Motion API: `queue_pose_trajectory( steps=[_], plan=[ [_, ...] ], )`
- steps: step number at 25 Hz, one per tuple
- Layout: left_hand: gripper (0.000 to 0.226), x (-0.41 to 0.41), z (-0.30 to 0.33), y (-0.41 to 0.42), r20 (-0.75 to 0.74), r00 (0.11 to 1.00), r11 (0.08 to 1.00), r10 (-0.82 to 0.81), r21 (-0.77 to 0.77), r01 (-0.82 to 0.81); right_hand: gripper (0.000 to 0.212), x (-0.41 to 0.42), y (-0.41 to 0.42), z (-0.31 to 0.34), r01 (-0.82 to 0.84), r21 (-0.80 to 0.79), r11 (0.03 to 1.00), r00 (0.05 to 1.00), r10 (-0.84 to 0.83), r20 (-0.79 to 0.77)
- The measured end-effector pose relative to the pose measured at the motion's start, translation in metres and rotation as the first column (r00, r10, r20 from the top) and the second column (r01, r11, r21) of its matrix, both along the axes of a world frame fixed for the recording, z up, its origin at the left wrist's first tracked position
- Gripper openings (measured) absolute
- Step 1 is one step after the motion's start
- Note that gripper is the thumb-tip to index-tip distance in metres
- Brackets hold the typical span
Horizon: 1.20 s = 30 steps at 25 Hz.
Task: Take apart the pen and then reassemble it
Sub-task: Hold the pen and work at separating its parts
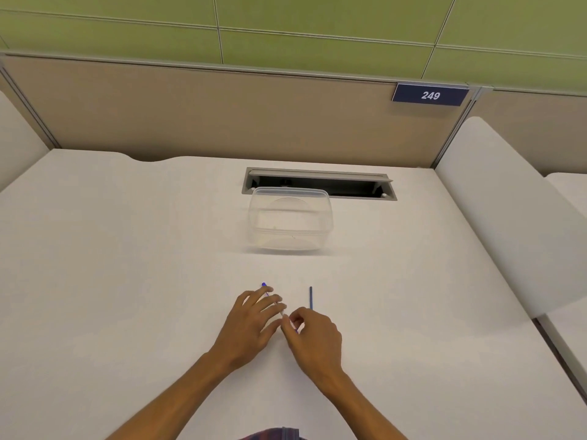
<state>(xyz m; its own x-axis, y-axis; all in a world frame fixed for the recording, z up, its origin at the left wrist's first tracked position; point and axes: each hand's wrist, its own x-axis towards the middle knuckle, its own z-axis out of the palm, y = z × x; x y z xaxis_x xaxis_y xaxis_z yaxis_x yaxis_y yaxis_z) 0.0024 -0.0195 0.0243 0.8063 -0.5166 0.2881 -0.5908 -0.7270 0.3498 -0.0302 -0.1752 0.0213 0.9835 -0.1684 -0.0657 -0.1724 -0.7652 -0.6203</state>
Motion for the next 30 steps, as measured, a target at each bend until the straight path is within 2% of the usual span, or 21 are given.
queue_pose_trajectory(
  steps=[1, 5, 9, 12, 16, 19, 24, 30],
  plan=[
    [0.048, 0.002, 0.002, -0.001, 0.014, 1.000, 1.000, -0.012, 0.005, 0.012, 0.031, -0.001, -0.003, 0.003, 0.012, 0.055, 0.998, 1.000, -0.013, 0.008],
    [0.014, 0.008, 0.010, -0.005, -0.019, 0.999, 0.999, -0.027, -0.035, 0.027, 0.025, -0.004, -0.016, 0.014, 0.035, 0.345, 0.938, 0.999, -0.041, 0.012],
    [0.015, 0.007, 0.021, -0.009, -0.019, 0.999, 0.996, -0.050, -0.072, 0.049, 0.023, -0.005, -0.024, 0.024, 0.046, 0.496, 0.867, 0.997, -0.074, 0.037],
    [0.018, 0.007, 0.031, -0.009, -0.033, 0.999, 0.996, -0.043, -0.086, 0.040, 0.035, -0.004, -0.028, 0.030, 0.062, 0.571, 0.818, 0.990, -0.124, 0.069],
    [0.009, 0.001, 0.041, -0.013, 0.014, 0.999, 0.997, -0.048, -0.057, 0.049, 0.056, -0.004, -0.029, 0.030, 0.080, 0.581, 0.810, 0.986, -0.148, 0.071],
    [0.008, -0.005, 0.045, -0.018, 0.029, 0.998, 0.998, -0.061, -0.033, 0.062, 0.069, -0.001, -0.027, 0.031, 0.162, 0.552, 0.818, 0.980, -0.201, 0.011],
    [0.014, -0.013, 0.054, -0.025, 0.051, 0.999, 0.995, -0.016, -0.093, 0.021, 0.064, 0.004, -0.022, 0.037, 0.266, 0.473, 0.840, 0.952, -0.306, 0.008],
    [0.023, -0.010, 0.066, -0.017, 0.030, 0.999, 0.991, -0.021, -0.129, 0.024, 0.061, 0.010, -0.019, 0.040, 0.249, 0.534, 0.808, 0.948, -0.317, 0.038]
  ],
)
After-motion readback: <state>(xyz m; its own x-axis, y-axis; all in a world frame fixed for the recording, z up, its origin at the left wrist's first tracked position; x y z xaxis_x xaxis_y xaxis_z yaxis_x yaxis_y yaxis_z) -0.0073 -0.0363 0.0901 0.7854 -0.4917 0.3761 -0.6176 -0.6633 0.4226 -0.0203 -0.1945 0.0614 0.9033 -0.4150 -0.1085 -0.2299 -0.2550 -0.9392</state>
